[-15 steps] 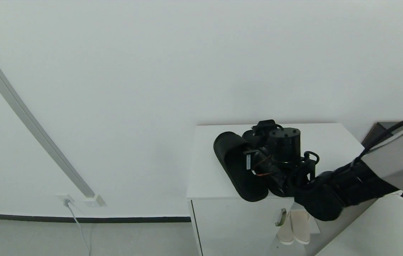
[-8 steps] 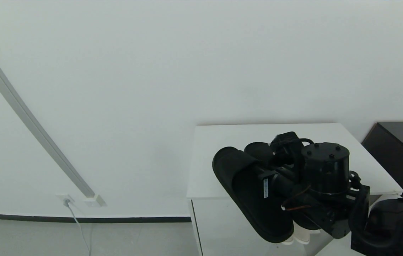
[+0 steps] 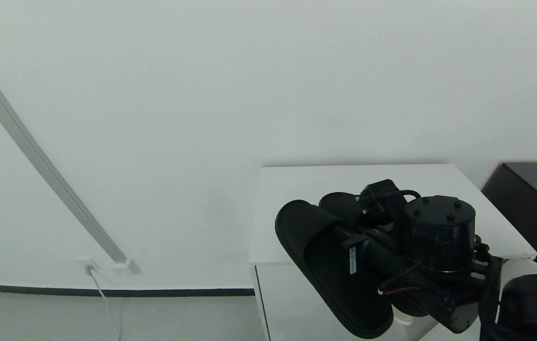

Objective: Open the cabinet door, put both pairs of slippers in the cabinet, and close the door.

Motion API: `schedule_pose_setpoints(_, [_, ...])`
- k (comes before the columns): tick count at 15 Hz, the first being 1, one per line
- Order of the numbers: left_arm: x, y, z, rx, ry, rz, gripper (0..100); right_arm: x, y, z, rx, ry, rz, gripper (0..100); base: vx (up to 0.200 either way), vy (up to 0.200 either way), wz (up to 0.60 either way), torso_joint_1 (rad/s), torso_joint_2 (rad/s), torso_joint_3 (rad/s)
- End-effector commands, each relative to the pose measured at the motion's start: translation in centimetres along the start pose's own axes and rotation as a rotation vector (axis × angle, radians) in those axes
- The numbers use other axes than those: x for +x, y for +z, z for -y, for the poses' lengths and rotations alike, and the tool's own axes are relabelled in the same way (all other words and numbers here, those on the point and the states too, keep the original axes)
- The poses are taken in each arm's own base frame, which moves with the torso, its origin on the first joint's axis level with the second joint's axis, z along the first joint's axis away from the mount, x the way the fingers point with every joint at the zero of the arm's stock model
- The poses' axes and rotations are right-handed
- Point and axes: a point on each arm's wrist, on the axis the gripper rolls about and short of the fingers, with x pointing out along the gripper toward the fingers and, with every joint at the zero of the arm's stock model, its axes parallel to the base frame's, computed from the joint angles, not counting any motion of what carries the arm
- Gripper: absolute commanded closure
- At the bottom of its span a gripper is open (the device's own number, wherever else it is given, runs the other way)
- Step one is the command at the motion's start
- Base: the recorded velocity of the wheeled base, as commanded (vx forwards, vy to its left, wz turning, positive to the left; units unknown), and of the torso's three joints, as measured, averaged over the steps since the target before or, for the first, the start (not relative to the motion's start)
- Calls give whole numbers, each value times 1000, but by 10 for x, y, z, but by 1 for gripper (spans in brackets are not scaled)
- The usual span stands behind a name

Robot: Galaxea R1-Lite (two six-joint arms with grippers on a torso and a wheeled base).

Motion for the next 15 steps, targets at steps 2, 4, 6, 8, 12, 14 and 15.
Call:
schedule_pose_setpoints(2, [0, 0, 0, 0, 1, -1, 100, 1, -1, -1, -1, -1, -1, 100, 0, 0, 0, 0, 0, 0])
schedule_pose_setpoints(4, [0, 0, 0, 0, -1, -1, 100, 1, -1, -1, -1, -1, -3, 100, -100, 0, 0, 1, 1, 1])
schedule_pose_setpoints(6, [0, 0, 0, 0, -1, -1, 100, 1, -2, 0, -3, -1, -6, 100, -200, 0, 0, 17, 2, 0])
schedule_pose_setpoints(8, [0, 0, 0, 0, -1, 0, 100, 0, -2, 0, -3, -1, -6, 100, -200, 0, 0, 2, 7, -2])
schedule_pose_setpoints(12, [0, 0, 0, 0, -1, -1, 100, 0, -4, 0, -5, -3, -11, 100, -200, 0, 0, -4, -2, 1])
schedule_pose_setpoints(14, [0, 0, 0, -2, 1, -1, 100, -1, -4, 0, -5, -3, -13, 100, 0, 0, 0, 0, 0, 0])
schedule_pose_setpoints(15, [0, 0, 0, -2, 1, -1, 100, -1, -5, 0, -7, -2, -16, 100, 0, 0, 0, 0, 0, 0])
